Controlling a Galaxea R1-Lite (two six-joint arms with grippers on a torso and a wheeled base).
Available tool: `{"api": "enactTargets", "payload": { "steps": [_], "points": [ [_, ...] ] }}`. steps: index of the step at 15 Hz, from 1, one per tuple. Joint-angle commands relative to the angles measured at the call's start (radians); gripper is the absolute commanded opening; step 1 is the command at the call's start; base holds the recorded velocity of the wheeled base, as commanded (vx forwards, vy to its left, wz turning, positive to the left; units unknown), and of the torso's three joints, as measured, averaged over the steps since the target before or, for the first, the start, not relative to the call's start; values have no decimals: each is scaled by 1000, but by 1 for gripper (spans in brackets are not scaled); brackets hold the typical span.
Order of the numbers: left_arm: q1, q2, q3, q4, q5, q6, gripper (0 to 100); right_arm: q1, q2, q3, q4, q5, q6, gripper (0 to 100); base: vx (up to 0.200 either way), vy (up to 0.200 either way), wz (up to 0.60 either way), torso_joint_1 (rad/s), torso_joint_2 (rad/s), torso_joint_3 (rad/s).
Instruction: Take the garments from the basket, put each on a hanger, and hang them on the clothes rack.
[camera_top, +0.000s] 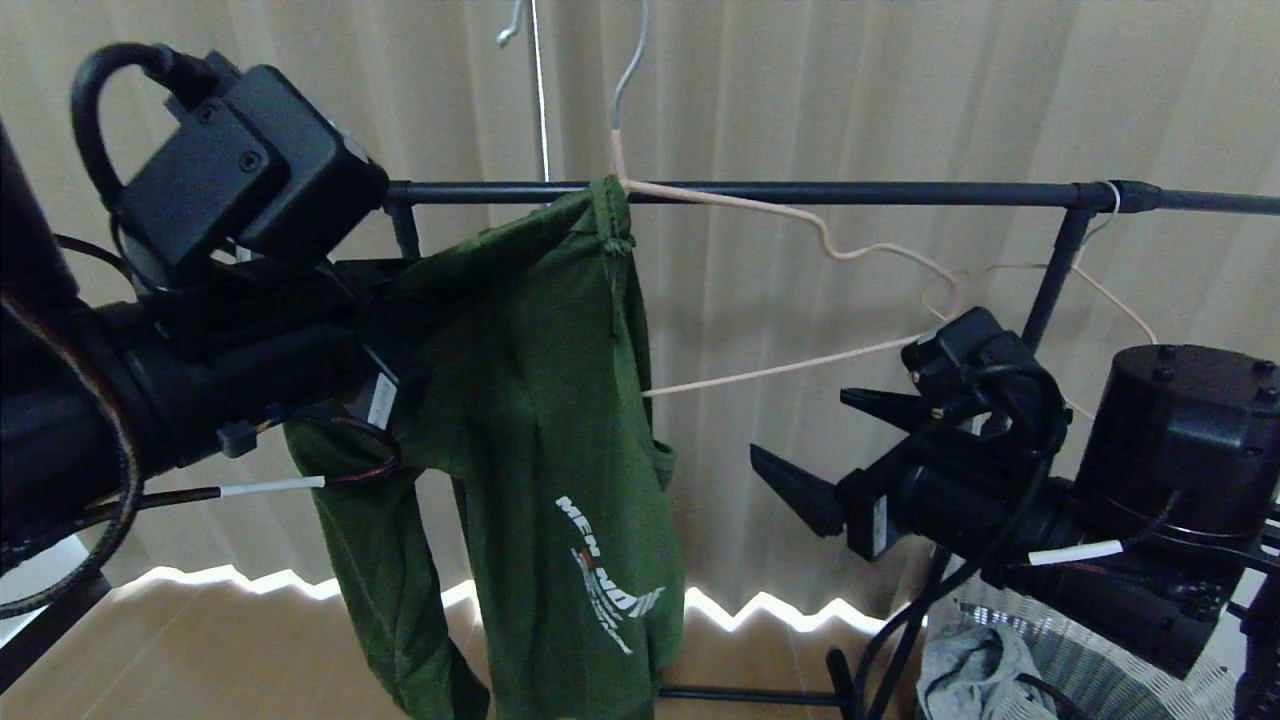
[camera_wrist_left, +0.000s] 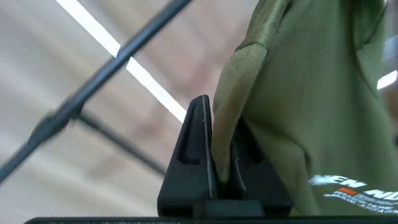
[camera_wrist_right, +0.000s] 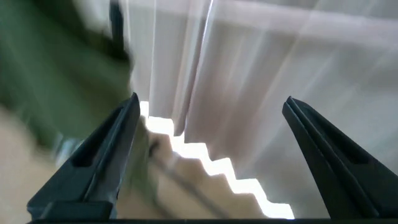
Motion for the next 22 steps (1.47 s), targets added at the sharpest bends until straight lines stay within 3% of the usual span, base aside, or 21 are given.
{"api": "enactTargets", "payload": {
  "steps": [1,5,14,19,22],
  "points": [
    [-4,-36,-3,1,-10,-5,0,2,91,-12,-62,-1,0,100,0,0,0,0,0,0],
    [-36,-34,-28,1,-12,-69,0,40,137,-52,-142,1,47,100,0,0,0,0,0,0],
    [-30,-26,-42,-1,-4,-69,0,214,96,3,-134,-1,83,100,0,0,0,0,0,0],
    [-33,-37,-40,-7,-9,-71,0,217,162,11,-127,-19,83,100,0,0,0,0,0,0],
    [-26,-40,-42,-7,-7,-69,0,202,168,46,-122,-74,81,100,0,0,0,0,0,0]
  ]
}}
